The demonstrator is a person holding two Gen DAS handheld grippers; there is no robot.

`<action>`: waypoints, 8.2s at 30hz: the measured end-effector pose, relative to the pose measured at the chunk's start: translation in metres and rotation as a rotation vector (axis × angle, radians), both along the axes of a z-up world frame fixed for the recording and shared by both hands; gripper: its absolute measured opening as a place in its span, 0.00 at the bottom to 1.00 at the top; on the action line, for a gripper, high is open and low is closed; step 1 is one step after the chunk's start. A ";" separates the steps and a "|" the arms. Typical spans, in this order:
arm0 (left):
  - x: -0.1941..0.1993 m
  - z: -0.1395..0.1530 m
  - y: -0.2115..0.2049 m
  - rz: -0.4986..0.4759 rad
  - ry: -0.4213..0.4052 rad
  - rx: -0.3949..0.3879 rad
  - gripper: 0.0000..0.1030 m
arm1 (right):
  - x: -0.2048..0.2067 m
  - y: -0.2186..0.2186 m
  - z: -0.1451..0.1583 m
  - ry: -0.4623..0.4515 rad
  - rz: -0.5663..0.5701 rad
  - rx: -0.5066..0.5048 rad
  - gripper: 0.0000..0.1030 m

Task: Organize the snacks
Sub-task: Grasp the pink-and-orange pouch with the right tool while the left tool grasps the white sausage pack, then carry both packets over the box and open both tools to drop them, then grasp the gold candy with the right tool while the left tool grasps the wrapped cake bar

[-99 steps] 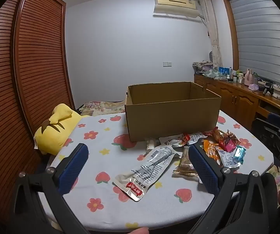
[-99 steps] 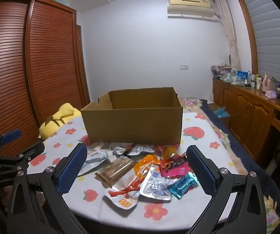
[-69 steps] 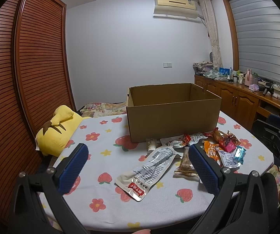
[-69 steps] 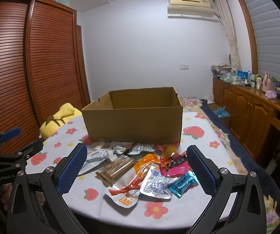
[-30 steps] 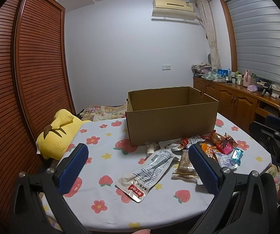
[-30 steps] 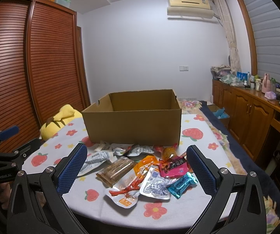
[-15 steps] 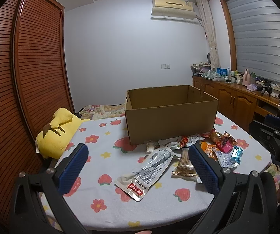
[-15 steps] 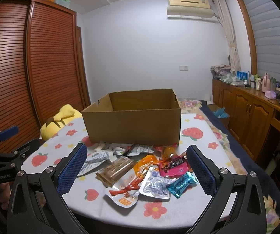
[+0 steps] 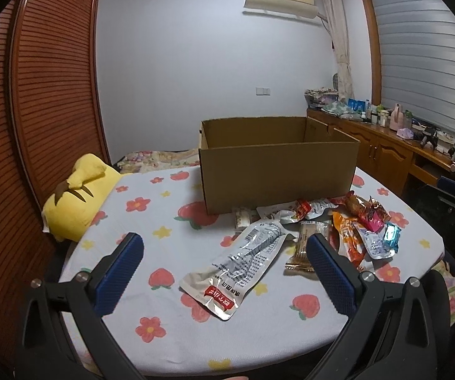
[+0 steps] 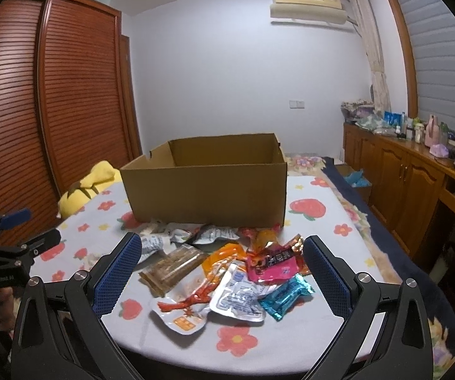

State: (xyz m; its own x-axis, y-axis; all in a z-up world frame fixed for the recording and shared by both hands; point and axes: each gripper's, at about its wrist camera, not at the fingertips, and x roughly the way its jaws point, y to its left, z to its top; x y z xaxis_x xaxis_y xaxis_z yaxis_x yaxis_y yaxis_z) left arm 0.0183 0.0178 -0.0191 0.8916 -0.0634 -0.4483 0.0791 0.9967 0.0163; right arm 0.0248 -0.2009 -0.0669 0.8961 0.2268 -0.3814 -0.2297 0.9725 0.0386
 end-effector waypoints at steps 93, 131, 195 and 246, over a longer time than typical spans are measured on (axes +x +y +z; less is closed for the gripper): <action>0.123 -0.050 0.012 -0.304 0.378 -0.011 0.62 | 0.205 -0.016 -0.084 0.573 0.210 -0.236 0.45; 0.181 0.087 0.000 -0.317 0.093 -0.009 0.62 | 0.203 0.016 0.052 0.205 0.296 -0.143 0.43; 0.235 0.063 -0.042 -0.338 0.157 0.055 0.71 | 0.213 -0.008 0.033 0.248 0.252 -0.091 0.62; 0.127 -0.077 -0.083 -0.416 0.350 0.054 0.61 | 0.164 -0.090 -0.096 0.420 0.105 -0.149 0.35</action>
State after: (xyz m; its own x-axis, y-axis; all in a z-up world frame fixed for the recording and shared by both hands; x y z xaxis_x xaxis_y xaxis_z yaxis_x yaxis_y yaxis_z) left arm 0.1456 -0.0649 -0.0963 0.5932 -0.3470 -0.7265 0.4761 0.8788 -0.0310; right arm 0.1891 -0.2905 -0.1628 0.6322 0.2233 -0.7420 -0.3221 0.9467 0.0105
